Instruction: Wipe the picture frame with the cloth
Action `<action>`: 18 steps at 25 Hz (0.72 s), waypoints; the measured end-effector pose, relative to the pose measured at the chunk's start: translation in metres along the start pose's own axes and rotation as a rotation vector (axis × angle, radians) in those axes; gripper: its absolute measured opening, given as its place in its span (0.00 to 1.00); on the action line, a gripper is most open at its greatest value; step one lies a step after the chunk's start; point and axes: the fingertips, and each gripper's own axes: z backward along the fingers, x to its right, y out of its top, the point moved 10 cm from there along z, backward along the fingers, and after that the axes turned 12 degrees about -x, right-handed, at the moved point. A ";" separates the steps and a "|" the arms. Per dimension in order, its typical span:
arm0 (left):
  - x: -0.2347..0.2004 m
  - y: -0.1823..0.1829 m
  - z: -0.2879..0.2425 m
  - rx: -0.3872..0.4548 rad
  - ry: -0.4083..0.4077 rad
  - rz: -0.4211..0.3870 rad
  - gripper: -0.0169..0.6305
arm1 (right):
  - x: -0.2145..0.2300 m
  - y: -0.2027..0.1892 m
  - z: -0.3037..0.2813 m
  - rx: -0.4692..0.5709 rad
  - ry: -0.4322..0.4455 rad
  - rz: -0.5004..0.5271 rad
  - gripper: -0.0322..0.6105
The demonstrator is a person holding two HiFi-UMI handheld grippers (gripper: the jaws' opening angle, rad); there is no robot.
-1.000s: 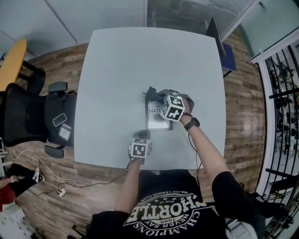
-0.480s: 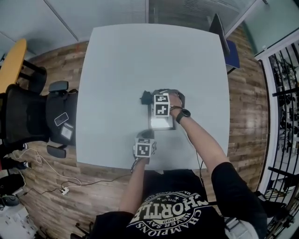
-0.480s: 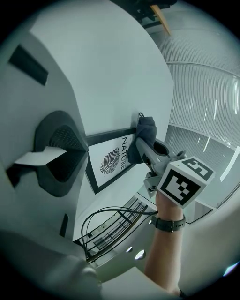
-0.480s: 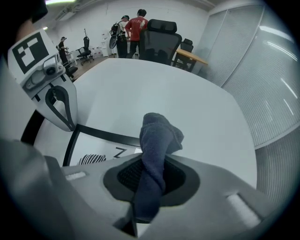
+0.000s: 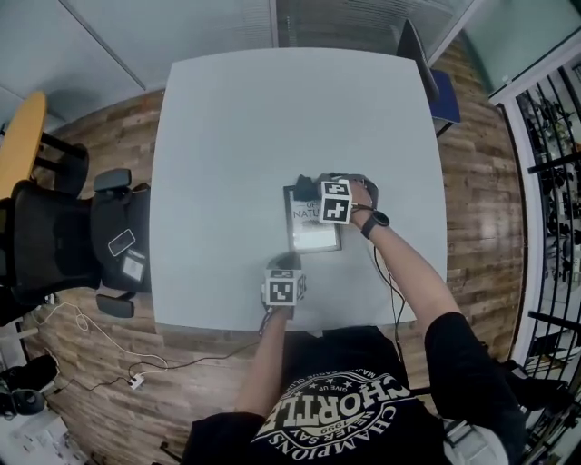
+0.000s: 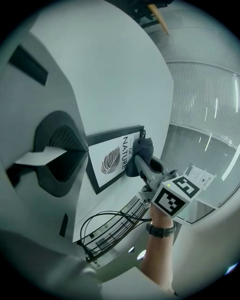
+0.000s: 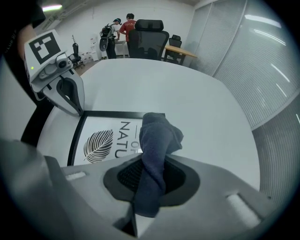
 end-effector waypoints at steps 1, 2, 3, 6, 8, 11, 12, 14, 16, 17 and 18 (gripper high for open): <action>0.001 0.000 -0.001 -0.006 0.008 -0.010 0.02 | 0.000 -0.008 0.002 0.000 -0.004 -0.022 0.16; 0.002 0.000 -0.001 -0.013 0.017 -0.020 0.02 | 0.000 -0.015 0.004 -0.001 -0.010 -0.042 0.16; 0.004 0.001 -0.001 -0.020 0.021 -0.027 0.02 | 0.001 -0.023 0.005 -0.002 -0.016 -0.061 0.16; 0.010 0.004 0.003 -0.032 0.014 -0.033 0.02 | 0.001 -0.043 0.008 -0.006 -0.022 -0.114 0.16; 0.010 0.005 0.003 -0.030 0.008 -0.030 0.02 | 0.001 -0.050 0.008 -0.008 -0.021 -0.142 0.16; 0.004 0.004 0.000 -0.023 0.012 -0.028 0.02 | 0.002 -0.053 0.009 -0.015 -0.017 -0.167 0.16; 0.002 0.002 -0.002 -0.023 0.014 -0.023 0.02 | 0.002 -0.051 0.011 -0.009 -0.016 -0.173 0.16; 0.001 0.001 -0.003 -0.024 0.010 -0.011 0.02 | 0.002 -0.040 0.018 0.029 -0.015 -0.183 0.16; 0.002 0.002 -0.002 -0.020 0.008 -0.003 0.02 | 0.002 -0.023 0.026 0.080 -0.016 -0.176 0.16; 0.003 0.003 -0.001 -0.019 0.008 -0.001 0.02 | 0.001 -0.013 0.028 0.098 -0.017 -0.160 0.16; 0.004 0.004 0.000 -0.018 0.008 0.002 0.02 | -0.001 -0.002 0.029 0.110 -0.020 -0.138 0.16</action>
